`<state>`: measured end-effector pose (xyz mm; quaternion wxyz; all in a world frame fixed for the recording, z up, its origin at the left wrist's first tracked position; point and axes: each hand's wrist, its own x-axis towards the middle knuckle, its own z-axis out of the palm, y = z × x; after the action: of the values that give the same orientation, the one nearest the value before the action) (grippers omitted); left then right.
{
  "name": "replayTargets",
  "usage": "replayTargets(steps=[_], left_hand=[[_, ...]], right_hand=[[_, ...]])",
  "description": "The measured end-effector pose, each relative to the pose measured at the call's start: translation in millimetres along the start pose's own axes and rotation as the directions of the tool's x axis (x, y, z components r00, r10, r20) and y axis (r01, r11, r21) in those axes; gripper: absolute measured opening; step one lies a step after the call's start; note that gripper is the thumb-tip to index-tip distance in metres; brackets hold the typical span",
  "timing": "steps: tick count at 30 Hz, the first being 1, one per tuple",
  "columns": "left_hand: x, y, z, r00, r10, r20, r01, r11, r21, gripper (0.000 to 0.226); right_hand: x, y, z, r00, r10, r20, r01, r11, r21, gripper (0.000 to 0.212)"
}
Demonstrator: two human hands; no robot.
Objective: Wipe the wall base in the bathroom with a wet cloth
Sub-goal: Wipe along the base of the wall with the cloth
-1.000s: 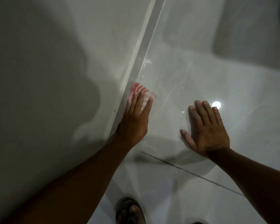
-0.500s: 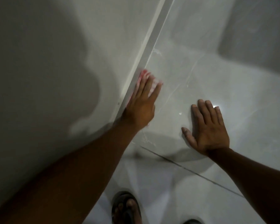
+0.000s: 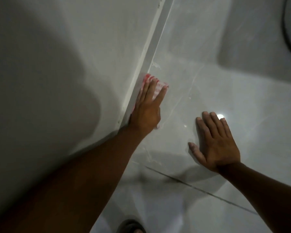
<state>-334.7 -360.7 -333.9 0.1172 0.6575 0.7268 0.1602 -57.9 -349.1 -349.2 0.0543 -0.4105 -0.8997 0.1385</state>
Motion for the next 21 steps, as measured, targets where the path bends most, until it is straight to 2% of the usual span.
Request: replayTargets(steps=[2,5,7,10,13,15,17,19,21], left_hand=[[37,-1,0,1.000,-0.001,-0.007,0.000,0.999,-0.044,0.089],[59,-1,2,0.999,0.006,-0.038,-0.009,0.996,-0.086,0.079],[46,-1,0,0.999,0.041,-0.030,-0.043,0.996,-0.083,0.084],[14,-7,1,0.982,0.187,0.031,-0.186,0.982,-0.022,0.089],[7,-8,-2,0.954,0.280,0.103,-0.292,0.949,0.118,0.076],[20,-7,-5,0.942,0.287,0.173,-0.316,0.933,0.172,0.074],[42,-4,-5,0.931,0.285,0.230,-0.331,0.923,0.196,0.086],[70,-3,-6,0.940,0.254,0.229,-0.297,0.937,0.181,0.096],[96,-2,-8,0.963,0.185,0.194,-0.219,0.961,0.171,0.096]], right_hand=[[0,0,1,1.000,-0.004,-0.001,0.004,1.000,-0.014,0.086],[-1,1,2,1.000,0.000,0.004,0.000,1.000,-0.017,0.086],[-1,0,1,1.000,0.001,0.012,-0.001,1.000,-0.012,0.086],[0,-1,-1,1.000,0.003,0.006,-0.003,1.000,-0.012,0.085],[-1,-1,-1,1.000,0.002,-0.010,-0.002,1.000,-0.008,0.085],[-1,-1,0,1.000,-0.003,-0.021,0.003,1.000,-0.003,0.085],[-1,0,1,1.000,-0.003,-0.024,0.003,1.000,-0.002,0.085],[-1,0,2,1.000,-0.001,-0.013,0.001,1.000,-0.002,0.086],[-1,1,3,1.000,0.005,-0.001,-0.005,1.000,-0.004,0.087]])
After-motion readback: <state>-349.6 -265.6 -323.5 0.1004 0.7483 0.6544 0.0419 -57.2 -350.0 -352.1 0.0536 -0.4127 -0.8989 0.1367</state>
